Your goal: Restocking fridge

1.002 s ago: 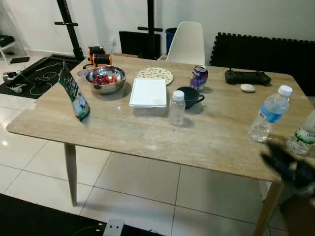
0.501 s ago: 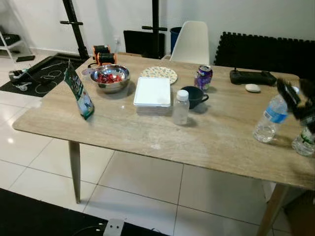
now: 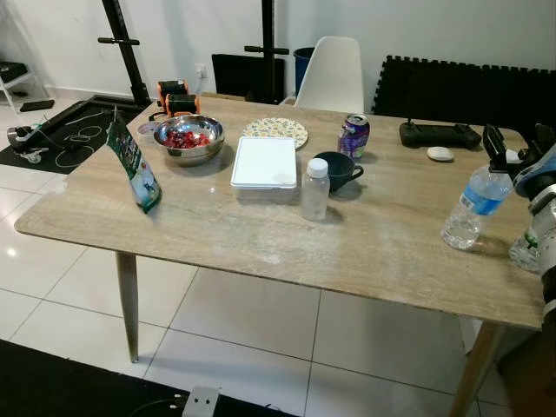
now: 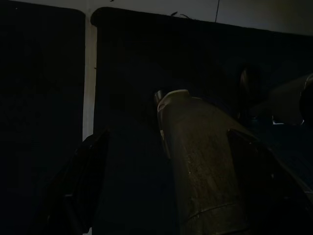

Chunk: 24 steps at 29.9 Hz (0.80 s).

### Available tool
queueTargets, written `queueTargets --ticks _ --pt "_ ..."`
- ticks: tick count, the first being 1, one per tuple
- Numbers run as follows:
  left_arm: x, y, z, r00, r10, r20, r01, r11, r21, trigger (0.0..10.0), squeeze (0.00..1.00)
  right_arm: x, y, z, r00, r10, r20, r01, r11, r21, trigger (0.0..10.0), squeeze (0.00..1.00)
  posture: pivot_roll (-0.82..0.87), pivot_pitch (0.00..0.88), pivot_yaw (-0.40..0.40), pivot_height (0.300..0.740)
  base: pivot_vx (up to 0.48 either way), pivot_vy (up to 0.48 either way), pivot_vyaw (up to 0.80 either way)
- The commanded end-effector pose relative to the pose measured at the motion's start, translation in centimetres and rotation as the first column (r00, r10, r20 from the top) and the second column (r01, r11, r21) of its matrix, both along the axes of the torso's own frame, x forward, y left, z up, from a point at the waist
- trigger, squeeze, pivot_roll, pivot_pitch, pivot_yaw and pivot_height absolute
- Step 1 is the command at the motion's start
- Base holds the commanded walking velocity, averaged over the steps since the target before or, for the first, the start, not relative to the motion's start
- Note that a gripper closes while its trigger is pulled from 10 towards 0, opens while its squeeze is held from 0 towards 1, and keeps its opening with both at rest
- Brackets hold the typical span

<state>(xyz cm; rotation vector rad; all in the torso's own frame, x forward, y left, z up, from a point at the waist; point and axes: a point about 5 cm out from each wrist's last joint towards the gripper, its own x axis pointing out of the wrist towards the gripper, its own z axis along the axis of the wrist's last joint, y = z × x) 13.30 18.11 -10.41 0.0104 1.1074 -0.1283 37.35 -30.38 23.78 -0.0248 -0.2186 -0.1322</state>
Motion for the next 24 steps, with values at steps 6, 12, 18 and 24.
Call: queueTargets --ticks 6,12,18,24 --pt "-1.5 -0.2 -0.5 0.998 -0.022 -0.053 0.022 1.0 -0.002 10.0 0.0 0.3 -0.4 -1.2 0.995 -0.075 -0.07 0.076 0.997 0.006 10.0 0.0 -0.05 0.0 -0.054 0.74 0.0 0.0 0.0" --pt "-1.3 -0.2 -0.4 0.999 -0.031 -0.044 0.031 1.0 -0.002 10.0 0.0 0.4 -0.2 -2.2 0.989 -0.09 -0.114 0.094 0.995 0.024 10.0 0.0 -0.04 0.0 -0.051 0.74 0.0 0.0 0.0" --pt "-1.3 -0.2 -0.4 0.998 -0.04 -0.045 0.04 0.999 0.001 10.0 0.0 0.3 -0.2 -2.6 0.99 -0.078 -0.114 0.083 0.996 0.038 7.7 0.0 -0.04 0.0 -0.049 0.74 0.0 0.0 0.0" --pt "-1.3 -0.2 -0.4 0.998 -0.053 -0.045 0.053 0.999 0.003 10.0 0.0 0.1 -0.4 -3.1 0.99 -0.078 -0.114 0.084 0.996 0.043 0.0 0.0 -0.05 0.0 -0.043 0.74 0.0 0.0 0.0"
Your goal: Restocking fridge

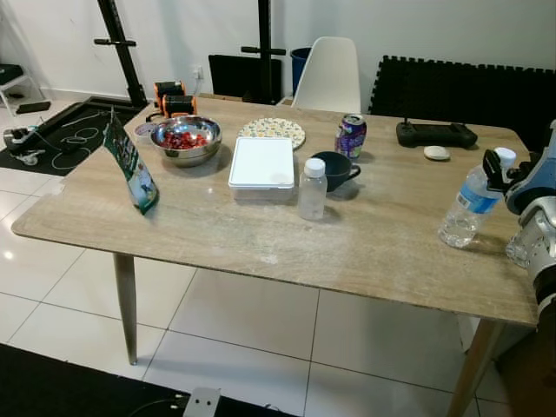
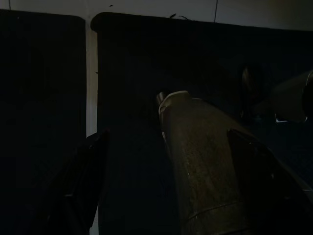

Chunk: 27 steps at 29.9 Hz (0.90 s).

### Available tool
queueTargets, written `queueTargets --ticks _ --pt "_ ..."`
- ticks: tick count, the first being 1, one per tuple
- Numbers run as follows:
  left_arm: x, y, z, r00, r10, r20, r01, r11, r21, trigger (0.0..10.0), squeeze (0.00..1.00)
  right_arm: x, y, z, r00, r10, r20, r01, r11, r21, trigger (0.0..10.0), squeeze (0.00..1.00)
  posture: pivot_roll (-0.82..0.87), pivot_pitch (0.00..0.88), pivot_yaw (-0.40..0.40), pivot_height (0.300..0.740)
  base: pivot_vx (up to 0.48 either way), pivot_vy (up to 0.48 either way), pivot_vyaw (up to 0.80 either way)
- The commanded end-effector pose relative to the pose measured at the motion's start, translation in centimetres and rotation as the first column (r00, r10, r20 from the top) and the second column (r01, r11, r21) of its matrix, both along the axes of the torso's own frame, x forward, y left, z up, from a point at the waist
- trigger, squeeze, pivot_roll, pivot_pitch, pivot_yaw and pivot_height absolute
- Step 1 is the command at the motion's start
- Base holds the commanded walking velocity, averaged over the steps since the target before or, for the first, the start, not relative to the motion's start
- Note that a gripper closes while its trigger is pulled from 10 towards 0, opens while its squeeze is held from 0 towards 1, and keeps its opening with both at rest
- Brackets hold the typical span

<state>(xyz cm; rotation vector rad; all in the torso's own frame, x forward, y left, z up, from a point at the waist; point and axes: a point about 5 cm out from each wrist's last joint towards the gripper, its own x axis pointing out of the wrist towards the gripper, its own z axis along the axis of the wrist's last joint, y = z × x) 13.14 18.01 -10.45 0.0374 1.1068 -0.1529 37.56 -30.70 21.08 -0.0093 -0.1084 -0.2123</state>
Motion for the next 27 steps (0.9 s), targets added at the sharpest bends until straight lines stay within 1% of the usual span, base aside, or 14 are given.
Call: queueTargets --ticks 1,4,13,15,16,17,20,21,22,23,24,25,26,27 --pt "-1.1 -0.1 -0.4 0.999 -0.022 -0.046 0.022 1.0 -0.005 10.0 0.0 -0.1 -0.1 -0.4 1.0 -0.002 -0.003 0.002 1.0 0.019 0.0 0.0 -0.04 0.0 -0.044 0.74 0.0 0.0 0.0" --pt "-0.9 -0.1 -0.3 0.999 -0.021 -0.04 0.021 1.0 -0.004 10.0 0.0 -0.2 -0.2 -0.6 1.0 -0.001 0.001 0.001 0.999 0.035 0.0 0.0 -0.05 0.0 -0.045 0.74 0.0 0.0 0.0" --pt "-0.7 -0.6 -0.3 0.999 -0.024 -0.036 0.024 1.0 -0.012 10.0 0.0 -0.3 -0.3 -0.7 1.0 0.008 0.007 -0.009 0.998 0.058 0.0 0.0 -0.04 0.0 -0.049 0.74 0.0 0.0 0.0" --pt "-0.7 -0.5 -0.3 0.999 -0.018 -0.034 0.018 1.0 -0.01 10.0 0.0 -0.2 -0.3 -0.3 0.999 0.029 0.037 -0.032 0.997 0.073 0.0 0.0 -0.04 0.0 -0.049 0.74 0.0 0.0 0.0" --pt "-0.7 -0.5 -0.3 0.999 -0.018 -0.034 0.018 1.0 -0.01 10.0 0.0 -0.2 -0.3 -0.3 0.999 0.029 0.037 -0.032 0.997 0.073 0.0 0.0 -0.04 0.0 -0.049 0.74 0.0 0.0 0.0" --pt "-0.6 -0.4 -0.3 1.0 -0.002 -0.029 0.002 1.0 -0.01 10.0 0.0 -0.2 0.1 0.3 0.991 0.095 0.097 -0.104 0.99 0.093 0.0 0.0 -0.04 0.0 -0.056 0.74 0.0 0.0 0.0" --pt "-0.5 -0.4 -0.2 1.0 0.003 -0.028 -0.003 1.0 -0.01 10.0 0.0 -0.2 0.2 0.5 0.985 0.124 0.12 -0.135 0.986 0.094 0.0 0.0 -0.04 0.0 -0.057 0.74 0.0 0.0 0.0" --pt "-0.5 -0.3 -0.2 1.0 0.016 -0.025 -0.016 1.0 -0.012 10.0 0.0 -0.3 0.5 0.9 0.971 0.175 0.161 -0.192 0.976 0.098 0.0 0.0 -0.04 0.0 -0.06 0.74 0.0 0.0 0.0" --pt "-0.5 -0.2 -0.2 0.999 0.024 -0.023 -0.024 1.0 -0.011 10.0 0.0 -0.5 1.0 1.3 0.934 0.276 0.225 -0.304 0.947 0.099 0.0 0.0 -0.04 0.0 -0.064 0.74 0.0 0.0 0.0" --pt "-0.5 -0.2 -0.2 0.999 0.024 -0.023 -0.024 1.0 -0.011 10.0 0.0 -0.5 1.0 1.3 0.934 0.276 0.225 -0.304 0.947 0.099 0.0 0.0 -0.04 0.0 -0.064 0.74 0.0 0.0 0.0" --pt "-0.5 -0.1 -0.2 0.999 0.03 -0.024 -0.03 1.0 -0.01 10.0 0.0 -1.1 1.9 1.8 0.863 0.413 0.291 -0.449 0.891 0.065 0.0 0.0 -0.04 0.0 -0.062 0.74 0.0 0.0 0.0" --pt "-0.5 -0.1 -0.2 0.999 0.03 -0.024 -0.03 1.0 -0.01 10.0 0.0 -1.1 1.9 1.8 0.863 0.413 0.291 -0.449 0.891 0.065 0.0 0.0 -0.04 0.0 -0.062 0.74 0.0 0.0 0.0" --pt "-0.5 0.1 -0.2 0.999 0.036 -0.026 -0.036 0.999 -0.009 10.0 0.0 -2.3 3.1 2.1 0.73 0.584 0.356 -0.622 0.783 -0.01 0.0 0.0 -0.04 0.0 -0.061 0.74 0.0 0.0 0.0" --pt "-0.5 0.2 -0.2 0.999 0.039 -0.026 -0.039 0.999 -0.01 10.0 0.0 -3.1 3.4 2.1 0.67 0.65 0.36 -0.684 0.728 -0.042 0.0 0.0 -0.04 0.0 -0.063 0.74 0.0 0.0 0.0"
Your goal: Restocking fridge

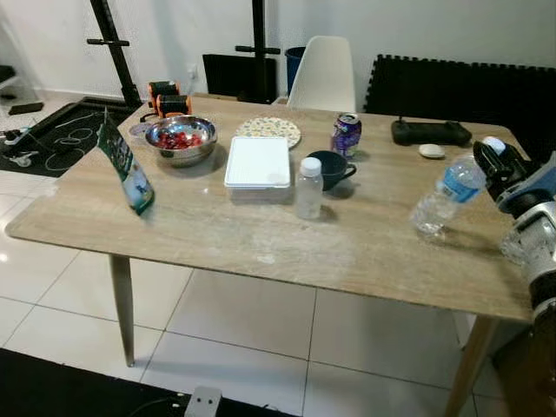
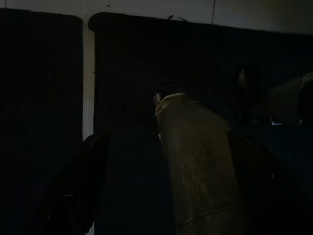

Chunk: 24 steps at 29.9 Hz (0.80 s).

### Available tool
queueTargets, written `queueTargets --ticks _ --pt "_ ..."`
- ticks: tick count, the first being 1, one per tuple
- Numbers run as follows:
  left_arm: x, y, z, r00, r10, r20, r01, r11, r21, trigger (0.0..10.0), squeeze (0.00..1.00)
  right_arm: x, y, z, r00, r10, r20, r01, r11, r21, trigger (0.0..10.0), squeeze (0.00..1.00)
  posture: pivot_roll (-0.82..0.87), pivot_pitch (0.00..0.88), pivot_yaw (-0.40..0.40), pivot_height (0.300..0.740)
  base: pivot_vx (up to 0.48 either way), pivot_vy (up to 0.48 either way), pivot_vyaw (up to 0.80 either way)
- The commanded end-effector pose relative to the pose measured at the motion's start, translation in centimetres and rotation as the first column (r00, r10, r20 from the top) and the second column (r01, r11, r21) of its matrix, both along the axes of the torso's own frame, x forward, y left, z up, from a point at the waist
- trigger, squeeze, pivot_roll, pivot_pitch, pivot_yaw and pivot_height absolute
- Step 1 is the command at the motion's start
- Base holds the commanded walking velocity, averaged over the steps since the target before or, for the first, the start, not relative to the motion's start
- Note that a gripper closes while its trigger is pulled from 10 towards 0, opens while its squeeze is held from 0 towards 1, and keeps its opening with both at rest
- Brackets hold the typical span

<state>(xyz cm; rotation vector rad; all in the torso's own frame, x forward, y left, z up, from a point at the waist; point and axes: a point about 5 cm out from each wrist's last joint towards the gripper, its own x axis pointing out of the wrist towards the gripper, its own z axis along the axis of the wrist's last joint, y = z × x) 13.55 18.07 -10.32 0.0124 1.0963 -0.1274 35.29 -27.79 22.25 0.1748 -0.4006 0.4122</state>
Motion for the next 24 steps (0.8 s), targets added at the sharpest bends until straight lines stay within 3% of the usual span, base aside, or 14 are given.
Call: queueTargets --ticks 1,4,7,8,9,11,12,14,18,19,21,24 --pt "-0.9 0.1 -0.3 0.999 0.007 -0.036 -0.008 1.0 -0.004 10.0 0.0 -1.4 0.7 0.9 0.983 0.164 0.076 -0.162 0.986 -0.034 0.0 0.0 -0.04 0.0 -0.063 0.74 0.0 0.0 0.0" --pt "-0.7 0.1 -0.2 0.999 0.015 -0.03 -0.015 1.0 -0.013 10.0 0.0 -3.4 1.8 0.3 0.939 0.34 0.054 -0.333 0.937 -0.108 0.0 0.0 -0.05 0.0 -0.065 0.74 0.0 0.0 0.0" --pt "-0.6 0.1 -0.2 0.999 0.016 -0.028 -0.017 1.0 -0.016 10.0 0.0 -4.0 2.3 0.0 0.92 0.39 0.036 -0.382 0.914 -0.134 0.0 0.0 -0.05 0.0 -0.065 0.74 0.0 0.0 0.0" --pt "-0.4 0.0 -0.2 1.0 0.017 -0.025 -0.018 1.0 -0.02 10.0 0.0 -4.9 2.8 -0.6 0.886 0.464 -0.004 -0.458 0.874 -0.163 0.0 0.0 -0.05 0.0 -0.065 0.74 0.0 0.0 0.0" --pt "-0.4 0.0 -0.2 1.0 0.017 -0.025 -0.018 1.0 -0.02 10.0 0.0 -4.9 2.8 -0.6 0.886 0.464 -0.004 -0.458 0.874 -0.163 0.0 0.0 -0.05 0.0 -0.065 0.74 0.0 0.0 0.0" --pt "-0.2 -0.2 -0.1 1.0 0.016 -0.022 -0.017 0.999 -0.03 10.0 0.0 -7.1 3.3 -1.5 0.804 0.588 -0.09 -0.594 0.782 -0.19 0.0 0.0 -0.05 0.0 -0.067 0.74 0.0 0.0 0.0" --pt "-0.2 -0.2 -0.1 1.0 0.016 -0.022 -0.017 0.999 -0.03 10.0 0.0 -7.1 3.3 -1.5 0.804 0.588 -0.09 -0.594 0.782 -0.19 0.0 0.0 -0.05 0.0 -0.067 0.74 0.0 0.0 0.0" --pt "0.0 -0.4 -0.1 1.0 0.018 -0.021 -0.019 0.999 -0.037 10.0 0.0 -9.1 3.3 -2.3 0.732 0.659 -0.172 -0.681 0.705 -0.198 0.0 0.0 -0.06 0.0 -0.066 0.74 0.0 0.0 0.0" --pt "0.0 -0.4 -0.1 1.0 0.018 -0.022 -0.019 0.999 -0.041 10.0 0.0 -10.5 3.3 -2.8 0.688 0.692 -0.219 -0.725 0.663 -0.186 0.0 0.0 -0.06 0.0 -0.065 0.74 0.0 0.0 0.0" --pt "-0.2 -0.4 -0.1 1.0 0.014 -0.028 -0.015 0.999 -0.042 10.0 0.0 -11.6 3.4 -4.4 0.661 0.687 -0.301 -0.744 0.65 -0.151 0.0 0.0 -0.07 0.0 -0.06 0.74 0.0 0.0 0.0" --pt "-0.2 -0.4 -0.1 0.999 0.012 -0.03 -0.013 0.999 -0.042 10.0 0.0 -12.0 3.4 -5.2 0.65 0.68 -0.339 -0.749 0.648 -0.137 0.0 0.0 -0.07 0.0 -0.06 0.74 0.0 0.0 0.0" --pt "-0.3 -0.4 -0.2 0.999 0.008 -0.034 -0.009 0.999 -0.041 10.0 0.0 -12.7 3.1 -11.5 0.608 0.494 -0.622 -0.724 0.667 -0.178 0.0 0.0 -0.07 0.0 -0.059 0.74 0.0 0.0 0.0"
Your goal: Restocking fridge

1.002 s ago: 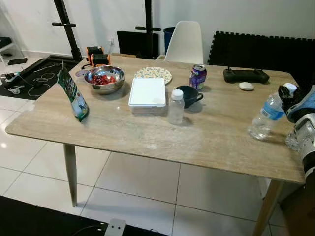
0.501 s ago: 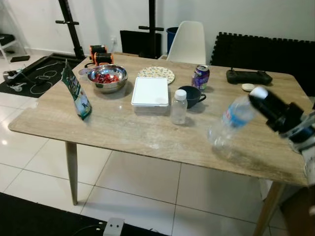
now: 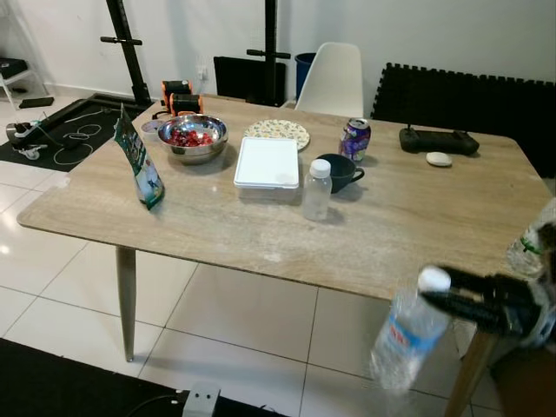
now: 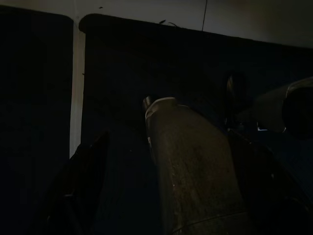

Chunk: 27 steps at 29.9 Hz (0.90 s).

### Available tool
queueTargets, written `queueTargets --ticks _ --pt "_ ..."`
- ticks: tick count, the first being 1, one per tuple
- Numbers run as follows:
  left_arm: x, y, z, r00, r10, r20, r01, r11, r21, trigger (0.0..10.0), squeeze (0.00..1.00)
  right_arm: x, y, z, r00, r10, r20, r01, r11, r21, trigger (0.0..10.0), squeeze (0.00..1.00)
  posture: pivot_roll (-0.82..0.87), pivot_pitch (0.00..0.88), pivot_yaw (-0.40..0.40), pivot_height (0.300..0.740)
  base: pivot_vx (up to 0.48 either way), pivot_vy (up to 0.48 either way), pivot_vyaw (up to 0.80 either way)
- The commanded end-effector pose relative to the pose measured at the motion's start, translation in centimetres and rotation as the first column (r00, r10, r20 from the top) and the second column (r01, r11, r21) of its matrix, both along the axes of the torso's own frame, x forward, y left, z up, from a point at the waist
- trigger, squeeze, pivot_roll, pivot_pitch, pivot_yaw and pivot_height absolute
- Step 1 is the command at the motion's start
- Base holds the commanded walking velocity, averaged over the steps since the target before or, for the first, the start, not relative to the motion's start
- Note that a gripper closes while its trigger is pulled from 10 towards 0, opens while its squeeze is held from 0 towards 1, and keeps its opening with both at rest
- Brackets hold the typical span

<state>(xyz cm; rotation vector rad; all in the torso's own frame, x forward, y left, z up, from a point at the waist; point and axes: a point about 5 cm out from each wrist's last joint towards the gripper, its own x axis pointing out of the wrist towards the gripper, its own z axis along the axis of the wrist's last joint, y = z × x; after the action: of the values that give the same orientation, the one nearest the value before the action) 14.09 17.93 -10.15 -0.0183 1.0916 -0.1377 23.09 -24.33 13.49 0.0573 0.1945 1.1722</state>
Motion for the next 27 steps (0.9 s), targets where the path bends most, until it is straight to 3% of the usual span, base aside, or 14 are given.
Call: queueTargets --ticks 1,5,6,8,9,12,14,17,18,19,22,24,26,27 --pt "-0.9 -0.3 -0.3 0.999 0.0 -0.037 0.0 1.0 -0.011 10.0 0.0 -0.7 -0.5 -4.3 0.991 -0.072 -0.114 0.049 0.981 -0.189 0.0 0.0 -0.07 0.0 -0.059 0.74 0.0 0.0 0.0" --pt "-0.9 -0.3 -0.3 0.999 -0.003 -0.037 0.002 1.0 -0.011 10.0 0.0 -1.1 -1.0 -8.2 0.957 -0.221 -0.188 0.168 0.951 -0.261 0.0 0.0 -0.07 0.0 -0.056 0.74 0.0 0.0 0.0" --pt "-0.8 -0.3 -0.3 0.999 -0.005 -0.037 0.005 1.0 -0.011 10.0 0.0 -1.3 -1.3 -9.8 0.93 -0.306 -0.204 0.235 0.921 -0.311 9.8 0.0 -0.07 0.0 -0.052 0.74 0.0 0.0 0.0" --pt "-0.8 -0.3 -0.3 0.999 -0.009 -0.036 0.009 1.0 -0.011 10.0 0.0 -1.5 -1.8 -12.2 0.862 -0.456 -0.222 0.353 0.853 -0.384 10.0 0.0 -0.06 0.0 -0.049 0.74 0.0 0.0 0.0" --pt "-0.8 -0.3 -0.3 0.999 -0.009 -0.036 0.009 1.0 -0.011 10.0 0.0 -1.5 -1.8 -12.2 0.862 -0.456 -0.222 0.353 0.853 -0.384 10.0 0.0 -0.06 0.0 -0.049 0.74 0.0 0.0 0.0" --pt "-0.7 -0.3 -0.3 0.999 -0.013 -0.035 0.013 1.0 -0.009 10.0 0.0 -3.3 -3.3 -15.7 0.662 -0.714 -0.227 0.538 0.664 -0.519 10.0 0.0 -0.06 0.0 -0.045 0.74 0.0 0.0 0.0" --pt "-0.7 -0.3 -0.3 0.999 -0.015 -0.034 0.015 1.0 -0.007 10.0 0.0 -4.8 -3.6 -17.2 0.578 -0.783 -0.232 0.565 0.588 -0.579 10.0 0.0 -0.06 0.0 -0.044 0.74 0.0 0.0 0.0" --pt "-0.7 -0.3 -0.3 0.999 -0.018 -0.035 0.018 1.0 -0.004 10.0 0.0 -6.6 -3.9 -18.8 0.48 -0.855 -0.196 0.582 0.478 -0.658 10.0 0.0 -0.06 0.0 -0.044 0.74 0.0 0.0 0.0" --pt "-0.7 -0.3 -0.3 0.999 -0.019 -0.035 0.019 1.0 -0.003 10.0 0.0 -7.5 -4.2 -19.4 0.405 -0.896 -0.18 0.604 0.41 -0.683 10.0 0.0 -0.06 0.0 -0.04 0.74 0.0 0.0 0.0" --pt "-0.7 -0.3 -0.3 0.999 -0.019 -0.035 0.019 1.0 -0.003 10.0 0.0 -7.5 -4.2 -19.4 0.405 -0.896 -0.18 0.604 0.41 -0.683 10.0 0.0 -0.06 0.0 -0.04 0.74 0.0 0.0 0.0" --pt "-0.6 -0.4 -0.3 0.999 -0.02 -0.036 0.02 1.0 -0.002 10.0 0.0 -10.4 -4.5 -20.9 0.206 -0.964 -0.168 0.612 0.261 -0.747 10.0 0.0 -0.06 0.0 -0.04 0.74 0.0 0.0 0.0" --pt "-0.6 -0.5 -0.3 0.999 -0.02 -0.037 0.02 1.0 -0.002 10.0 0.0 -11.1 -4.5 -21.3 0.168 -0.973 -0.159 0.601 0.229 -0.766 10.0 0.0 -0.06 0.0 -0.04 0.74 0.0 0.0 0.0" --pt "-0.6 -0.6 -0.3 0.999 -0.024 -0.038 0.024 1.0 -0.001 10.0 0.0 -13.2 -4.0 -22.4 0.049 -0.987 -0.154 0.56 0.155 -0.814 10.0 0.0 -0.06 0.0 -0.038 0.74 0.0 0.0 0.0" --pt "-0.6 -0.6 -0.3 0.999 -0.024 -0.038 0.024 1.0 -0.001 10.0 0.0 -13.2 -4.0 -22.4 0.049 -0.987 -0.154 0.56 0.155 -0.814 10.0 0.0 -0.06 0.0 -0.038 0.74 0.0 0.0 0.0"
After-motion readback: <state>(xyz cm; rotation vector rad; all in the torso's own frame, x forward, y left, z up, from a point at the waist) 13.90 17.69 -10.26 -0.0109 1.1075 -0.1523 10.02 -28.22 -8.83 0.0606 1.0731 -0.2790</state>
